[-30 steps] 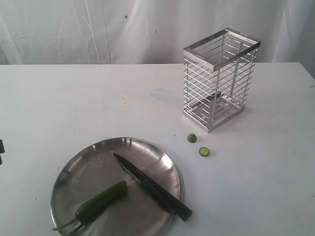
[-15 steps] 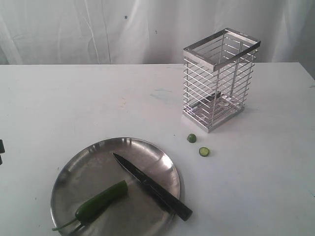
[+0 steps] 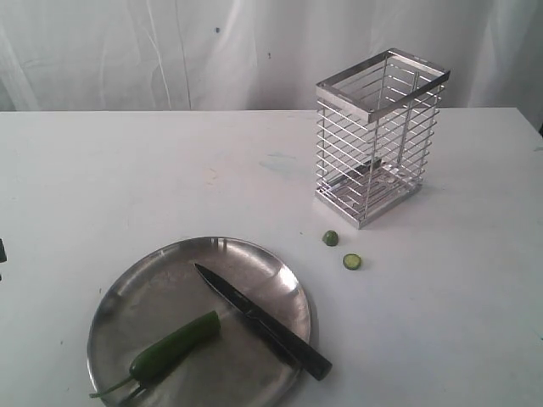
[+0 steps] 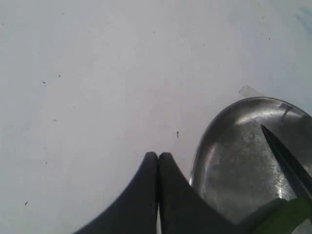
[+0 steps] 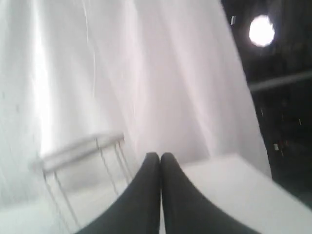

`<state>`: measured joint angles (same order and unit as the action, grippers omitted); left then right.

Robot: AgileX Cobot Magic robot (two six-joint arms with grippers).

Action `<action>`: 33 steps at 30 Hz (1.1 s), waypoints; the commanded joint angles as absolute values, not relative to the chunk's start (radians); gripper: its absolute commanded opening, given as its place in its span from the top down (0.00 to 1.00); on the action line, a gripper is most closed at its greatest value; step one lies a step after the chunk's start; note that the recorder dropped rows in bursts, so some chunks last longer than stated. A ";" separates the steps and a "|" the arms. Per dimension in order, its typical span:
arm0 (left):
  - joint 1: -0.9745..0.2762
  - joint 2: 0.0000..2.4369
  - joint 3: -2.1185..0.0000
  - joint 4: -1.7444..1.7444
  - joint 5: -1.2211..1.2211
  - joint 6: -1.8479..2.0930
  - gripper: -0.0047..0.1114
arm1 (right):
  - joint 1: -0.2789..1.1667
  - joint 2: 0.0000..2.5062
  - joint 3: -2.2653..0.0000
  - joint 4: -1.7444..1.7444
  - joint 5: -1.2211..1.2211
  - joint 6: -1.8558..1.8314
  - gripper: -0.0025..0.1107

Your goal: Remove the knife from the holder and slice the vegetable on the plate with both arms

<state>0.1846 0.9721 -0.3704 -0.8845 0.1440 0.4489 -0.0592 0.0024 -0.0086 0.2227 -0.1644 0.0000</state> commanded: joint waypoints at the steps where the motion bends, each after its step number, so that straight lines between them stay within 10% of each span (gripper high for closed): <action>1: 0.187 0.966 -0.362 -0.897 0.150 0.448 0.96 | -0.072 0.000 0.000 0.024 0.190 0.068 0.98; 17: 0.185 0.946 -0.362 -0.891 0.151 0.448 0.96 | -0.070 0.000 0.000 0.030 0.231 0.094 0.98; 24: 0.187 0.374 -0.362 -0.886 0.148 0.448 0.96 | -0.070 0.000 0.000 0.030 0.231 0.094 0.98; 33: 0.187 0.248 -0.362 -0.662 0.150 0.448 0.96 | -0.070 0.000 0.000 0.032 0.231 0.094 0.98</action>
